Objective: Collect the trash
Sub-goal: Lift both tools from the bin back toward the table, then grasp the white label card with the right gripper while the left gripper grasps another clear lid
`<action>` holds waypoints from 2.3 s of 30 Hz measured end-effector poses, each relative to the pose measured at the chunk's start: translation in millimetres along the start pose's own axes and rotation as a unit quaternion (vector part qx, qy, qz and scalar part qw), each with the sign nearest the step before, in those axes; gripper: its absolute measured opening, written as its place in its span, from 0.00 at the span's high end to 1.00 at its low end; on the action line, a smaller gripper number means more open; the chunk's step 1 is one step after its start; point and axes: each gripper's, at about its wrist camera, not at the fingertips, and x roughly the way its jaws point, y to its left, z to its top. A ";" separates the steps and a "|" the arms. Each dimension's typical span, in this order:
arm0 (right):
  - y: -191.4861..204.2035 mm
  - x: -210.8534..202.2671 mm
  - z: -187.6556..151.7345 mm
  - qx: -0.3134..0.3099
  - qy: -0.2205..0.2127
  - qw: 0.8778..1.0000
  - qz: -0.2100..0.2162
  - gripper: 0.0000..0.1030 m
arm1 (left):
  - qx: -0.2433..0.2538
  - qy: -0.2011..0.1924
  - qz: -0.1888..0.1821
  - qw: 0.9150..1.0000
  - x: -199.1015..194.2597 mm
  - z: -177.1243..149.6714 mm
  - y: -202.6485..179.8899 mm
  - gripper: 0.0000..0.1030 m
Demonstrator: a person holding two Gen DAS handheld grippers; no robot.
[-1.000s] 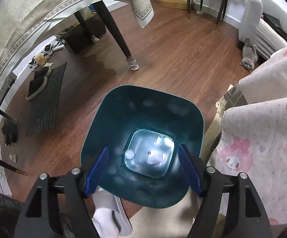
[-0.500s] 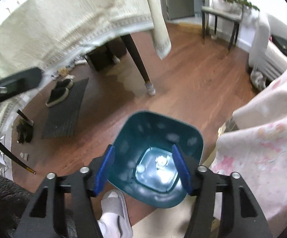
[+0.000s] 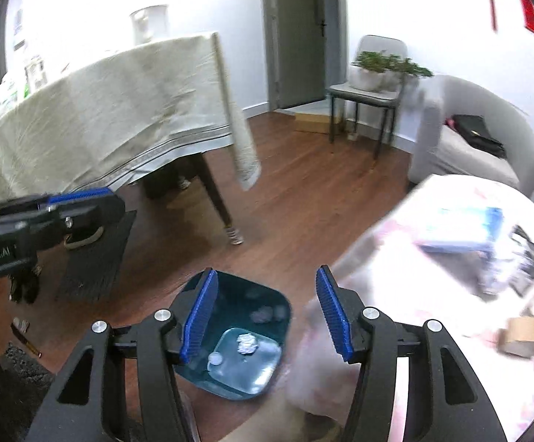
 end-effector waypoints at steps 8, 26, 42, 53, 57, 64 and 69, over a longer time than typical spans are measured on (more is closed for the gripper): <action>-47.5 -35.1 -14.7 0.028 -0.015 0.999 -0.035 0.45 | 0.027 0.008 -0.031 0.999 24.8 0.8 -51.1 0.59; -157.9 -112.1 -56.8 0.116 -0.042 0.988 -0.095 0.42 | 0.075 0.054 -0.076 0.993 93.4 -11.6 -146.5 0.52; -207.3 -133.1 -89.3 0.181 -0.039 0.979 -0.087 0.41 | 0.091 0.075 -0.066 0.991 134.3 -12.1 -186.9 0.51; -223.6 -125.6 -87.5 0.216 -0.049 0.973 -0.072 0.54 | 0.087 0.069 -0.060 0.992 138.8 -9.5 -195.5 0.69; -225.3 -117.4 -84.1 0.216 -0.042 0.972 -0.079 0.61 | 0.082 0.069 -0.064 0.992 135.8 -10.2 -193.2 0.69; -232.5 -104.3 -69.8 0.211 -0.044 0.972 -0.093 0.76 | 0.084 0.073 -0.073 0.991 131.1 -13.2 -188.0 0.69; -237.1 -96.9 -64.9 0.222 -0.037 0.968 -0.115 0.93 | 0.083 0.070 -0.077 0.991 123.7 -12.8 -180.7 0.69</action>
